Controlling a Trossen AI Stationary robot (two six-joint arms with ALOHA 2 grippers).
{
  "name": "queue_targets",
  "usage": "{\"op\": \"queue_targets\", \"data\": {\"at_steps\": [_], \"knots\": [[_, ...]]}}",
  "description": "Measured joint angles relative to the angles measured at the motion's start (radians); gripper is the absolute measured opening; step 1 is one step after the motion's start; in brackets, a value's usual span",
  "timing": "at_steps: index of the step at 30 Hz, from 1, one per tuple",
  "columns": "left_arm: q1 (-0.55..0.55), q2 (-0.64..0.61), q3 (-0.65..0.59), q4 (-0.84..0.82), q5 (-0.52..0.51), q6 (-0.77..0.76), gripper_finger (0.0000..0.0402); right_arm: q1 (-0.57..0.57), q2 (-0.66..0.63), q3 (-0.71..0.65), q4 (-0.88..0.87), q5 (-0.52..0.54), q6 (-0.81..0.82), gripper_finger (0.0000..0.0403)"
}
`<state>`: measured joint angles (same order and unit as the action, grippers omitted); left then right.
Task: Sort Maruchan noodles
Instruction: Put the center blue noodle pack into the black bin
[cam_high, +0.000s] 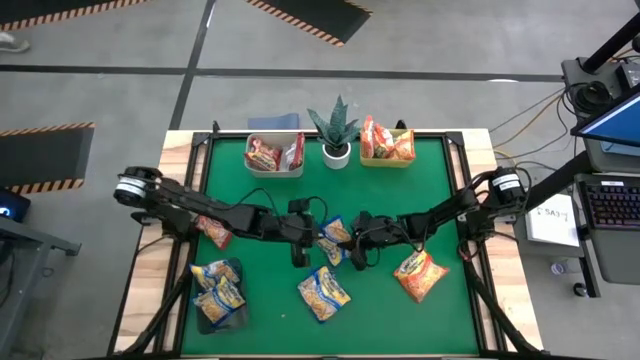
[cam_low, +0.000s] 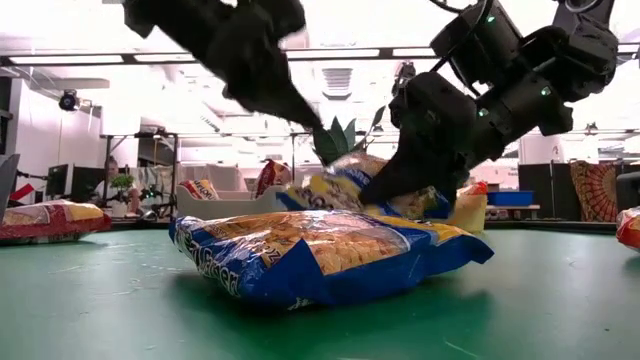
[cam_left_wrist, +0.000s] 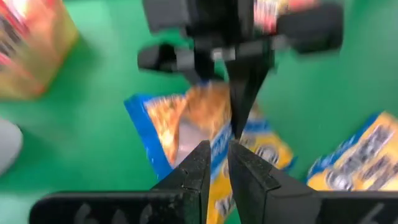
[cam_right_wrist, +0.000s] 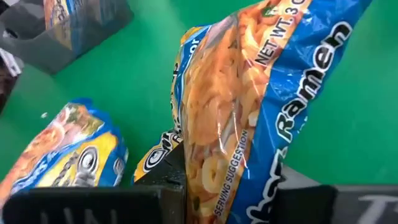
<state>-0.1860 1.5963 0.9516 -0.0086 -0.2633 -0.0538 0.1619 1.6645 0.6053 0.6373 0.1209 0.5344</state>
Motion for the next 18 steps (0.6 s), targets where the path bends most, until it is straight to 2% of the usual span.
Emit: {"op": "queue_targets", "data": {"at_steps": [6,10,13,18], "knots": [[0.007,-0.073,0.001,0.041,-0.014,-0.013,0.0055,0.077,-0.002,0.000,0.086,0.245,-0.205,0.0077],[0.007,-0.117,0.001,0.075,-0.014,-0.029,0.0094,0.142,-0.002,-0.001,0.116,0.482,-0.340,0.0077],[0.012,-0.137,0.001,0.089,-0.015,-0.034,0.0137,0.183,-0.001,-0.002,0.141,0.609,-0.475,0.0077],[0.027,-0.115,-0.001,0.156,-0.047,-0.015,0.0217,0.206,0.000,-0.002,0.174,0.640,-0.609,0.0077]]}}
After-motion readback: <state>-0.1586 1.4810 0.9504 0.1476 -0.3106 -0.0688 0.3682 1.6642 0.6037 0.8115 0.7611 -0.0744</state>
